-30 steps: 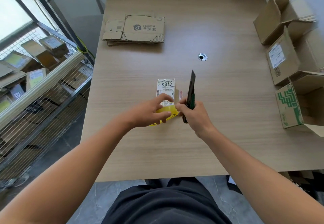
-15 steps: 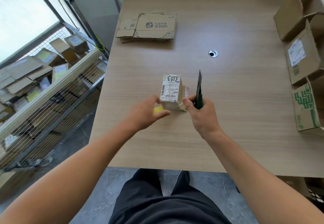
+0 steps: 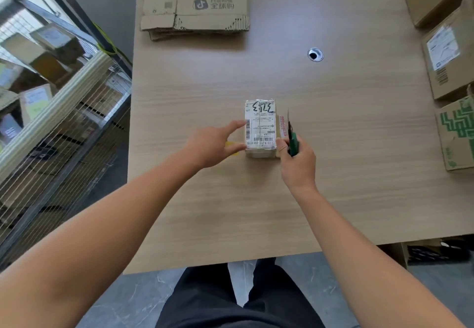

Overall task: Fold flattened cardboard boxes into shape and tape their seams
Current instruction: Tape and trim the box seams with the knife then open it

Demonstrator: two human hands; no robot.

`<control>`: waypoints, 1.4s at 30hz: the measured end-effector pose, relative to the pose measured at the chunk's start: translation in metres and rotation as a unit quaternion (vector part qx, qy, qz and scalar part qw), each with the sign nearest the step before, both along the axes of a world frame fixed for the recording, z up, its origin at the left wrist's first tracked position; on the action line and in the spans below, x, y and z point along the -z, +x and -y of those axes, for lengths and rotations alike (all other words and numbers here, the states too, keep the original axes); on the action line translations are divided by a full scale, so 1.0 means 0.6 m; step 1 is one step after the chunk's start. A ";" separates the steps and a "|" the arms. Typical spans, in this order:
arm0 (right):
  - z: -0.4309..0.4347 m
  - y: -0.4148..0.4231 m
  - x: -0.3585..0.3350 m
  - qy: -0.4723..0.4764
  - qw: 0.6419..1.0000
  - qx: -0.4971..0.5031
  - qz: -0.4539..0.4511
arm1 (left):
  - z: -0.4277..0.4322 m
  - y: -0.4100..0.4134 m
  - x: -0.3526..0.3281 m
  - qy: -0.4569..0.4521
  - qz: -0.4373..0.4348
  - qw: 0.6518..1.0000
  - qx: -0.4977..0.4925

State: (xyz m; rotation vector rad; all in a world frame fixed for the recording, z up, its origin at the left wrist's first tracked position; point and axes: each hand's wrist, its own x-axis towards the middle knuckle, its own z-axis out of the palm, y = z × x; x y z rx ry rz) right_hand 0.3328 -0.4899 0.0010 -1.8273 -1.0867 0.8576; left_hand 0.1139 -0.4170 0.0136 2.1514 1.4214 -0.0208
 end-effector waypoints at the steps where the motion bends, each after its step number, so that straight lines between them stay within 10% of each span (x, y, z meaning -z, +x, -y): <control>1: -0.002 0.000 0.007 0.001 1.000 -0.006 0.029 | -0.005 0.001 0.013 0.001 0.003 1.000 0.007; 6: -0.007 0.008 0.046 -0.009 0.990 -0.010 0.140 | -0.013 0.019 0.050 0.053 -0.010 0.998 0.035; 15: -0.019 0.025 0.060 -0.034 0.970 0.109 -0.216 | -0.013 0.037 0.054 0.110 -0.052 0.991 0.062; 22: -0.011 0.010 0.080 -0.004 0.957 0.091 -0.275 | -0.008 0.042 0.049 0.086 -0.061 0.993 0.051; 33: 0.010 0.036 0.076 -0.015 1.000 -0.008 -0.016 | 0.010 0.055 0.054 0.154 -0.074 0.985 0.028; 37: 0.011 0.027 0.057 0.135 0.983 -0.057 0.108 | 0.021 0.066 0.057 0.175 -0.069 0.982 0.006; 42: 0.016 0.014 0.074 0.096 0.963 -0.167 0.191 | 0.016 0.063 0.049 0.121 -0.092 0.988 0.020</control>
